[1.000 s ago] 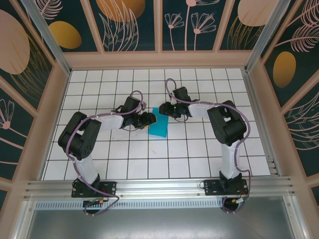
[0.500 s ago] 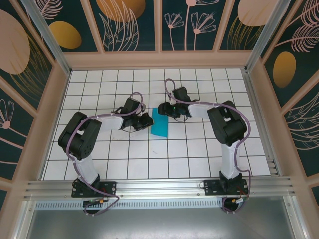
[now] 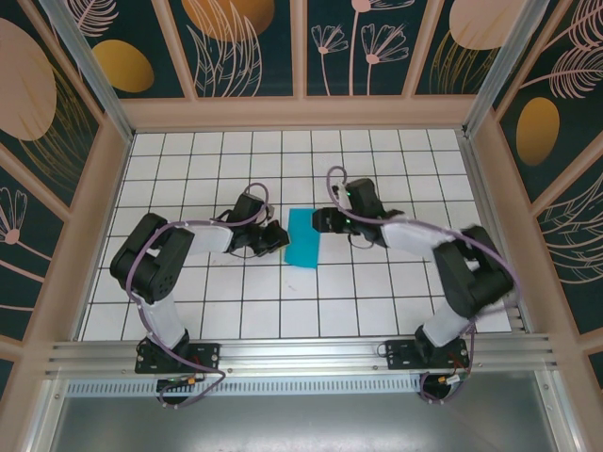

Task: Fold a paper plane with a square sheet of paper (fold left side to right side)
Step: Third fold the triangle at the center of the table.

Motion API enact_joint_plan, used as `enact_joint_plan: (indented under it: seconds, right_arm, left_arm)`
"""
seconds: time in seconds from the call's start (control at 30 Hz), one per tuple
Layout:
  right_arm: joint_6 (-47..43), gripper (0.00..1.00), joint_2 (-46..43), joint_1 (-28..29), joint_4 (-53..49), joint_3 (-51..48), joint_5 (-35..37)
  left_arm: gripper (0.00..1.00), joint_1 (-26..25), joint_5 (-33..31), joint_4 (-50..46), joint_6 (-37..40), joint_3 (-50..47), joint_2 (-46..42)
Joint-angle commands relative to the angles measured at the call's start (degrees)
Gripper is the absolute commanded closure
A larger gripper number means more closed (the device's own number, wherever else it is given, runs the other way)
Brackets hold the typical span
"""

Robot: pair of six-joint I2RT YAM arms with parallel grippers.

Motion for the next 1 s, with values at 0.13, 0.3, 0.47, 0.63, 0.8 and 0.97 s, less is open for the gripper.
enact_joint_plan:
  seconds: [0.13, 0.3, 0.47, 0.63, 0.8, 0.97]
  right_arm:
    - [-12.2, 0.34, -18.4, 5.3, 10.2, -15.1, 2.1]
    - [-20.8, 0.34, -18.7, 17.9, 13.7, -18.0, 12.7]
    - [-27.0, 0.34, -12.4, 28.3, 14.4, -16.3, 26.5]
    - [-32.6, 0.33, -3.6, 35.1, 15.0, -13.5, 36.7]
    - [-34.8, 0.33, 1.6, 36.3, 17.0, -11.3, 40.1]
    - [-37.4, 0.34, 5.4, 36.5, 18.4, -8.9, 42.6]
  left_arm:
    - [0.93, -1.1, 0.8, 3.8, -7.0, -2.4, -3.9]
    - [0.94, -1.7, 1.8, 6.9, -11.4, -4.7, -4.6]
    - [0.94, -2.0, 1.7, 7.5, -12.9, -5.3, -5.2]
    - [0.94, -2.2, 1.9, 7.4, -12.9, -5.3, -5.2]
    - [0.94, -2.1, 1.8, 6.9, -12.7, -5.4, -5.2]
    - [0.94, -2.2, 1.9, 6.8, -12.6, -5.3, -5.2]
